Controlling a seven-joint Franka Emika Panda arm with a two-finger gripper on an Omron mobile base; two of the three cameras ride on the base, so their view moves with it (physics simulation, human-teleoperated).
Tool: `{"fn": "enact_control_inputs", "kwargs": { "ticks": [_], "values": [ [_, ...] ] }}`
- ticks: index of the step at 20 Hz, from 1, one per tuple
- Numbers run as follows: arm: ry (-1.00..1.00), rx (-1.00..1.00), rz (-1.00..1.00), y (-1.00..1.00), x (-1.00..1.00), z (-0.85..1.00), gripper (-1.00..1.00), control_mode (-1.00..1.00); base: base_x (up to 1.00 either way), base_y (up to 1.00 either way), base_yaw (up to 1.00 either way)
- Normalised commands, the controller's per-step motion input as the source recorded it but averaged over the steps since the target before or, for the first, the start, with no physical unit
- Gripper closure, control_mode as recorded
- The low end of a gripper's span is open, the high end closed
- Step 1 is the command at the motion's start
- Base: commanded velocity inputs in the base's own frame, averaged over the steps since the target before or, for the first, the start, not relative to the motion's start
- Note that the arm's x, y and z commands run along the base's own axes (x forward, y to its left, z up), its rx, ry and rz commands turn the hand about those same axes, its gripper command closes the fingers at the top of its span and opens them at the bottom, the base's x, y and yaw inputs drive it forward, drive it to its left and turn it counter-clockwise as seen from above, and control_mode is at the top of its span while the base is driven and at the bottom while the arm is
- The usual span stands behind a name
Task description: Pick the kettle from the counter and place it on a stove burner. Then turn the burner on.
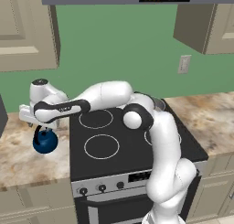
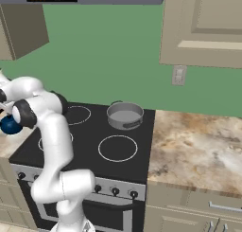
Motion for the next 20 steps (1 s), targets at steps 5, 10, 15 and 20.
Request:
{"fn": "enact_control_inputs", "kwargs": {
  "ticks": [5, 10, 15, 20],
  "values": [
    [0.00, -0.02, 0.00, 0.00, 0.22, -0.18, -1.00, -1.00, 0.00, 0.00, 0.00],
    [0.00, 0.00, 0.00, 0.00, 0.10, -0.06, 1.00, -1.00, 0.00, 0.00, 0.00],
    [0.00, 0.00, 0.00, 0.00, 0.00, 0.00, 1.00, -1.00, 0.00, 0.00, 0.00],
    [-0.09, 0.00, 0.00, -0.01, -0.09, 0.05, 1.00, -1.00, 0.00, 0.00, 0.00]
  ]
}}
